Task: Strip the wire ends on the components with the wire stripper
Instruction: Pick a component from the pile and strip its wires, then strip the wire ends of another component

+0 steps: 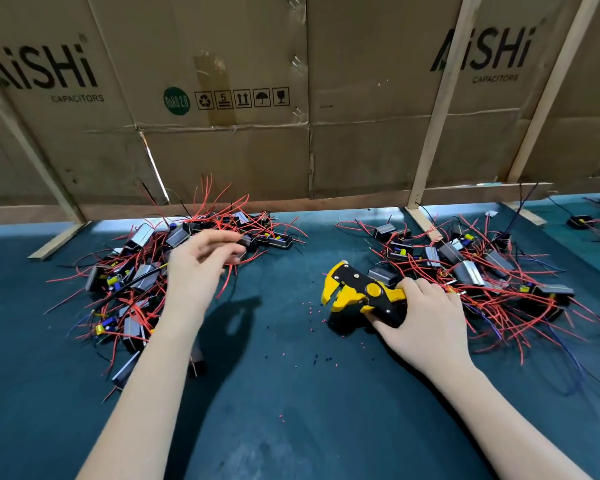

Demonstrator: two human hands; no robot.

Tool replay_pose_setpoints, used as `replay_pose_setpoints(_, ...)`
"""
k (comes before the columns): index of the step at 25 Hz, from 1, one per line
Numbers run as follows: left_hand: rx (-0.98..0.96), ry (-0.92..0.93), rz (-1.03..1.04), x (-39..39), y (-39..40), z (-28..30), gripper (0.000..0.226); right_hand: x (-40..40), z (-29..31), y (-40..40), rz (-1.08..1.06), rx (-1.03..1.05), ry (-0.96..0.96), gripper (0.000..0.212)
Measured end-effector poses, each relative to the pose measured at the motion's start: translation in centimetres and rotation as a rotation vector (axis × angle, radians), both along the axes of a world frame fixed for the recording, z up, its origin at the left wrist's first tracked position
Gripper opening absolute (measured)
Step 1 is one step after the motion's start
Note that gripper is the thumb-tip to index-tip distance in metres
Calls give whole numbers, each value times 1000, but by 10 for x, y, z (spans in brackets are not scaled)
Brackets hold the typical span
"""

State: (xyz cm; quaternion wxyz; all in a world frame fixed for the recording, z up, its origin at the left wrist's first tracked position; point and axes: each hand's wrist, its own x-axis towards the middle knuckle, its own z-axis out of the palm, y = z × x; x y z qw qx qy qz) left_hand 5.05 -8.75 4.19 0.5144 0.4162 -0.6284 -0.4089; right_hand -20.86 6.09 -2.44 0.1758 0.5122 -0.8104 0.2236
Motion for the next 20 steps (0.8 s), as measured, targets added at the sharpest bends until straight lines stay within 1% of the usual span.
replay_pose_setpoints(2, -73, -92, 268, 16, -12, -4, 24, 0, 3, 1, 11, -73, -108, 48)
replay_pose_setpoints(3, -92, -116, 364, 23, -16, -5, 24, 0, 5, 1, 31, -136, -194, 44)
replay_pose_setpoints(5, -92, -149, 484, 35, -23, -7, 23, -1, 9, 2, 99, -275, -422, 36)
replay_pose_setpoints(7, -76, -207, 535, 43, -27, -8, 21, 0, 9, 2, 198, -365, -684, 34)
replay_pose_setpoints(10, -50, -319, 506, 50, -29, -9, 19, 6, 12, 2, 380, -439, -1146, 44)
replay_pose_setpoints(11, -45, -355, 496, 51, -29, -8, 19, 7, 13, 0, 397, -452, -1249, 45)
replay_pose_setpoints(12, -44, -383, 500, 53, -28, -8, 19, 7, 14, 0, 404, -460, -1304, 46)
replay_pose_setpoints(14, -54, -420, 544, 57, -28, -6, 20, 7, 15, -1, 410, -466, -1328, 45)
replay_pose_setpoints(20, -34, -581, 632, 71, -28, -7, 18, 12, 13, 2, 440, -441, -1296, 43)
